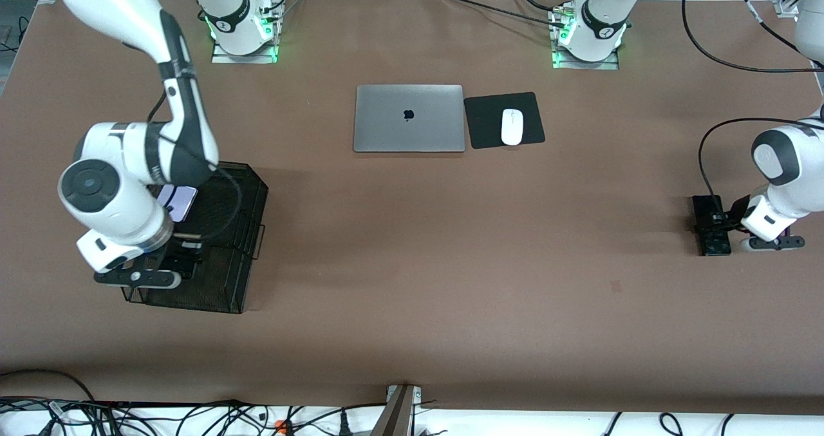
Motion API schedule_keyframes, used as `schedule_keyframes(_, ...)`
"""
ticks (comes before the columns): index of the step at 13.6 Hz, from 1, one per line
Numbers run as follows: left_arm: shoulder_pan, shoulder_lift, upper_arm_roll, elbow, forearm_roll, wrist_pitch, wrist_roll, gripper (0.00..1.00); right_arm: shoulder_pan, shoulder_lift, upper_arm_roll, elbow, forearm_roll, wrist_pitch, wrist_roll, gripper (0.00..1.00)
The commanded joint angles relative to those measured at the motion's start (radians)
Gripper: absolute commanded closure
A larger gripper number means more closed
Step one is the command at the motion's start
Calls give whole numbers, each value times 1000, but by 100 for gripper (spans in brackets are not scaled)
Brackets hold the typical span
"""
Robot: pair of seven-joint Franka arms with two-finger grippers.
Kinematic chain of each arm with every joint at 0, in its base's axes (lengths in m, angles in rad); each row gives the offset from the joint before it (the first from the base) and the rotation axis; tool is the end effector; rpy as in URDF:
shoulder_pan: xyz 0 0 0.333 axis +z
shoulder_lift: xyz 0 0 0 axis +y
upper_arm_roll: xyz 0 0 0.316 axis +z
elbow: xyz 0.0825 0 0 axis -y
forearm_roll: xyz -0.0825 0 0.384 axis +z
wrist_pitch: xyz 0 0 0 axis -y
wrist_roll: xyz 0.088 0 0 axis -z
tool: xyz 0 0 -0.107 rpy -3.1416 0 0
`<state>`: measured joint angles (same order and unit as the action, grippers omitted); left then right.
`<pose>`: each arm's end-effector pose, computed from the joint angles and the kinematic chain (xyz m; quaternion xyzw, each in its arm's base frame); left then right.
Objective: Place phones with both arms
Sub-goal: 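Carry the flip phone to the basket while the left gripper carries the tall phone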
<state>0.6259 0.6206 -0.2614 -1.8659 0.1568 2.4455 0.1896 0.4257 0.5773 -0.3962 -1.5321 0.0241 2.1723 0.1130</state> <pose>0.5918 0.2347 0.1893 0.9984 0.0494 0.0003 0.0269 0.7047 0.0673 0.3504 0.9941 -0.0132 0.0593 0.0901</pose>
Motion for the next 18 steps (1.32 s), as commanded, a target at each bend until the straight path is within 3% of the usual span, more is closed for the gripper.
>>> schedule_keyframes(1,-130,-21,5,14,-8,-48,-170,100,-25,47,7,3,33,78,-29,100)
schedule_keyframes(6,-427,-35,5,37,-7,-118,-503,100,-56,88,7,-51,135,78,-27,100)
schedule_keyframes(10,-679,8,5,151,-14,-181,-697,100,-65,105,7,-60,174,83,-22,100)
schedule_keyframes(12,-809,62,5,242,-20,-181,-821,100,-65,107,7,-59,188,86,-29,74)
schedule_keyframes(13,-868,103,5,304,-20,-181,-882,100,-65,107,7,-59,192,92,-30,21)
schedule_keyframes(14,-921,144,7,367,-20,-181,-936,100,-67,107,7,-56,230,104,-32,1)
schedule_keyframes(18,-1100,304,17,617,-20,-181,-1071,100,-68,113,5,-45,241,107,-39,0)
